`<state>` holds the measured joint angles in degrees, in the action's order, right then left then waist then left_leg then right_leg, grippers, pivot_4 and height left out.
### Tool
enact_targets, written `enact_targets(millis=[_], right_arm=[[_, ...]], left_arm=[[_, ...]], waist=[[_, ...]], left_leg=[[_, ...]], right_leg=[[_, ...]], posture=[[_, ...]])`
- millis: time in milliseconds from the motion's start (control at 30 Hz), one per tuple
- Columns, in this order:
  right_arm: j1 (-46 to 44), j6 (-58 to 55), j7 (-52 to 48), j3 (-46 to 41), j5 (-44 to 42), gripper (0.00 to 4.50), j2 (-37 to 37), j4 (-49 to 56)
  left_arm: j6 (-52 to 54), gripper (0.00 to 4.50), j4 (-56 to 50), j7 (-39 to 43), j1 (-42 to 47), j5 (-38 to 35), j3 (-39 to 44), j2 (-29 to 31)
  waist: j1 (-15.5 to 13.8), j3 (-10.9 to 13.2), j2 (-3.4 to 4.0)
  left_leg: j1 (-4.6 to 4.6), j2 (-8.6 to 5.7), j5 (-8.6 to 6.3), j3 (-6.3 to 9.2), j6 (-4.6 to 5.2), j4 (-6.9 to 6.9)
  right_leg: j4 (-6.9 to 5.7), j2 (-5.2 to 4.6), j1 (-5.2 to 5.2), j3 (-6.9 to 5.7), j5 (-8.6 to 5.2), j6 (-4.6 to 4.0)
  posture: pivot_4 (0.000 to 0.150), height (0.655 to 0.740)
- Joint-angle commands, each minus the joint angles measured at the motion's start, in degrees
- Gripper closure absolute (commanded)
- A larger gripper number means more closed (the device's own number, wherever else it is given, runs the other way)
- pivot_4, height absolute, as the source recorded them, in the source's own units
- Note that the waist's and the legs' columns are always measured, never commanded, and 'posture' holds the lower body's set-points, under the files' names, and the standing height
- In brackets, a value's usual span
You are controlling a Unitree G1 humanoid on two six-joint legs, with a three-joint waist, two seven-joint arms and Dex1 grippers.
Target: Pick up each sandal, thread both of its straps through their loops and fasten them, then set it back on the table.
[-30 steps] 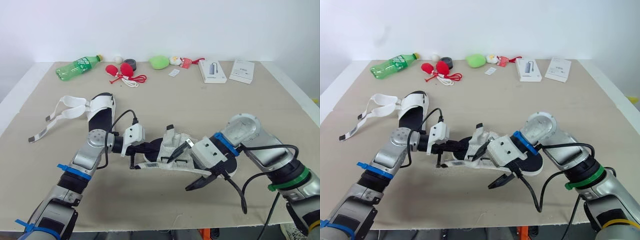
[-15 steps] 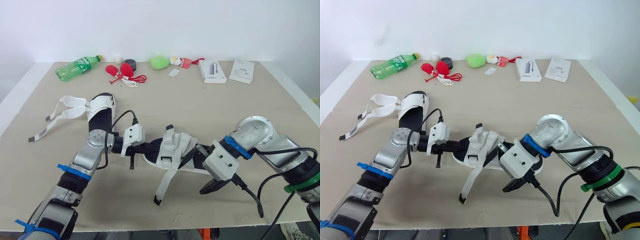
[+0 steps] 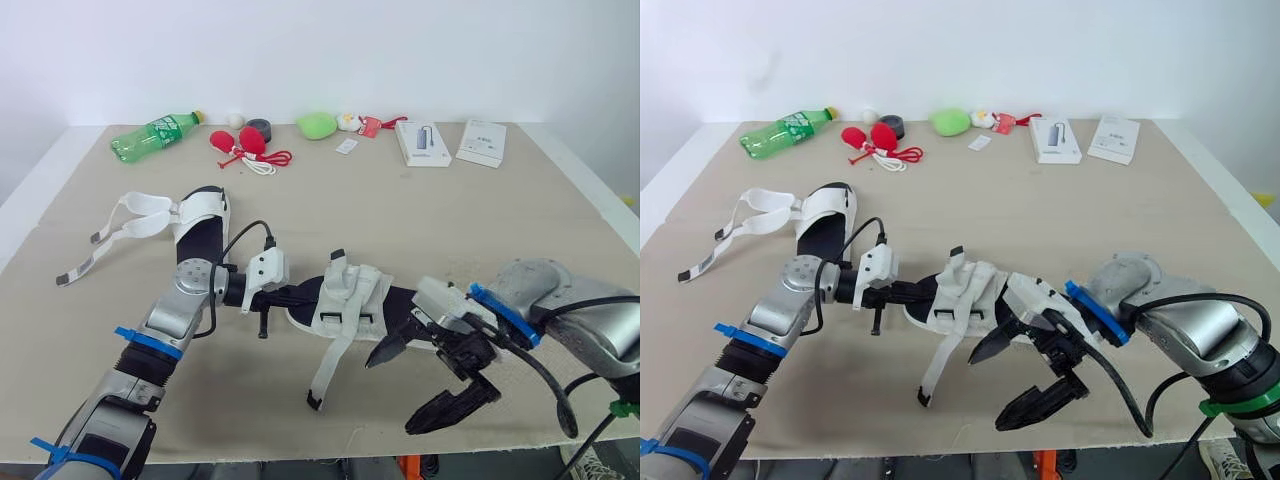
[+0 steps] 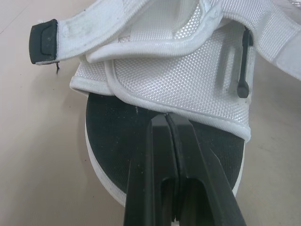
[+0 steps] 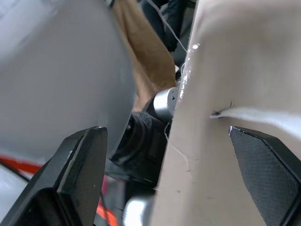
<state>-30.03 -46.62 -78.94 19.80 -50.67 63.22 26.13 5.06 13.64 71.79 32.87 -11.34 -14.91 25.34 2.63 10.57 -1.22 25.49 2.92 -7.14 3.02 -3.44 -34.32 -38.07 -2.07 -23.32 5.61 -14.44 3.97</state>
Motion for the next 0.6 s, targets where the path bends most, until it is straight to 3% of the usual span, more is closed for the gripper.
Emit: enact_targets(millis=[33,233,600], right_arm=[[1.1,-7.5,9.0,-3.5,-4.2,0.08,-3.8,2.9],[5.3,-13.5,20.2,-4.0,-2.4,0.08,-9.2,4.5],[7.6,-28.0,39.3,-11.9,-10.8,0.08,-21.9,3.2]], left_arm=[[0.3,4.5,-0.4,0.1,0.5,-0.2,0.3,0.2],[0.9,4.5,-2.1,-0.8,0.1,-0.4,0.5,-0.1],[1.7,4.5,-2.9,-1.0,0.0,-0.7,0.2,-0.2]], waist=[[0.0,0.0,-0.01],[0.0,0.0,-0.08],[0.0,0.0,-0.1]], left_leg=[[0.0,0.0,0.0,-0.01,0.0,0.0],[0.04,0.0,0.0,0.0,0.0,0.0],[0.04,0.0,0.01,0.03,0.01,-0.03]], right_leg=[[0.0,0.0,0.0,0.01,0.0,0.0],[0.01,0.0,0.0,0.0,-0.02,0.03],[0.0,0.03,0.01,0.0,0.02,0.03]], posture=[[0.15,0.74],[0.15,0.74],[0.15,0.74]])
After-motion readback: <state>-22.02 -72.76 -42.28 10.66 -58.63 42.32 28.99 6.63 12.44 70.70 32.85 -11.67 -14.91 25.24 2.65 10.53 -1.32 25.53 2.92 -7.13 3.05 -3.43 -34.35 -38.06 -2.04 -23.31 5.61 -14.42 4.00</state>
